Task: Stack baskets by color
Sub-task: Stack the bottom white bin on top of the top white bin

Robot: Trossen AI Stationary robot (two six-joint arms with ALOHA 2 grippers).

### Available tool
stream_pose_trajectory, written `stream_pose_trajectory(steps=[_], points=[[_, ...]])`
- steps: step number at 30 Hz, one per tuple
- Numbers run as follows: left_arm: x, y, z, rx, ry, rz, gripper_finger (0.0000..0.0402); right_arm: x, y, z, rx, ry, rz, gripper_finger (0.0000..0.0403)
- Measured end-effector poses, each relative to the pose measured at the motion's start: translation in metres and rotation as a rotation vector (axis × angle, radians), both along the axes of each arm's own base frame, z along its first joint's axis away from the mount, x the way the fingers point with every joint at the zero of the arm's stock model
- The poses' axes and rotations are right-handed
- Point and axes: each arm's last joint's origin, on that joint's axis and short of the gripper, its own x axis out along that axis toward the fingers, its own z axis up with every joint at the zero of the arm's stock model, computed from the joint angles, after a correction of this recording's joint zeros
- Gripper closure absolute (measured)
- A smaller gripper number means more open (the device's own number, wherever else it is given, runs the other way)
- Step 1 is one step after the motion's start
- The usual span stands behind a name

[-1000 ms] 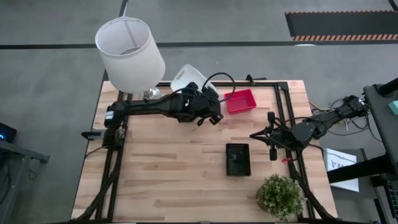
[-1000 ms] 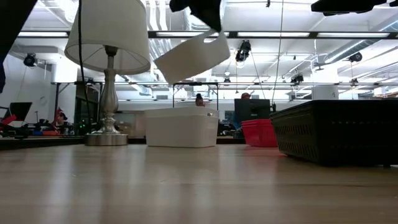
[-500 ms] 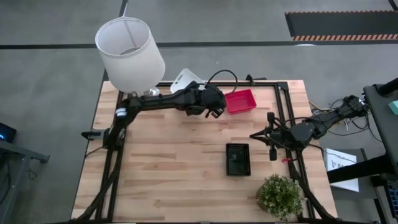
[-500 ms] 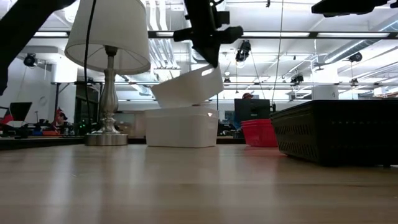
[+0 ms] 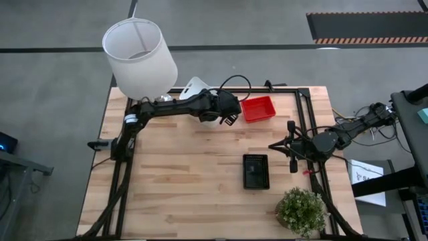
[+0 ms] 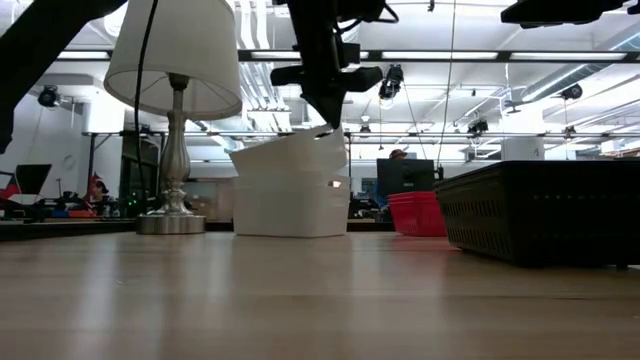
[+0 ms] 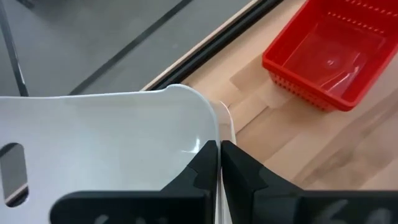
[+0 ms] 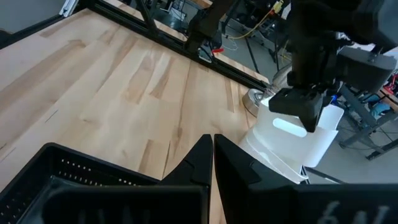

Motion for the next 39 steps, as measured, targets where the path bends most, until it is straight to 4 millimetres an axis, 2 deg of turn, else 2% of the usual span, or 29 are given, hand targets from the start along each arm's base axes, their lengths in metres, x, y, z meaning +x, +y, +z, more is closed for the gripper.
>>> stream_pose_trajectory(steps=[10, 20, 31, 36, 39], points=[[0.0, 0.008, -0.01, -0.04, -0.018, 0.014, 0.0402, 0.0, 0.0, 0.0, 0.0, 0.0, 0.0, 0.0394], [0.0, 0.012, -0.01, -0.054, -0.025, 0.018, 0.0396, 0.0, 0.0, 0.0, 0.006, 0.0, -0.002, 0.0394], [-0.001, 0.012, -0.01, -0.068, 0.03, -0.076, 0.0284, 0.0, 0.0, 0.0, 0.024, -0.001, -0.008, 0.0394], [-0.003, 0.006, 0.008, -0.103, 0.043, -0.255, 0.0256, 0.0, 0.0, 0.0, 0.021, -0.002, -0.015, 0.0394], [-0.012, -0.001, 0.022, -0.109, 0.104, -0.426, 0.0252, 0.0, 0.0, 0.0, 0.021, -0.002, -0.015, 0.0394]])
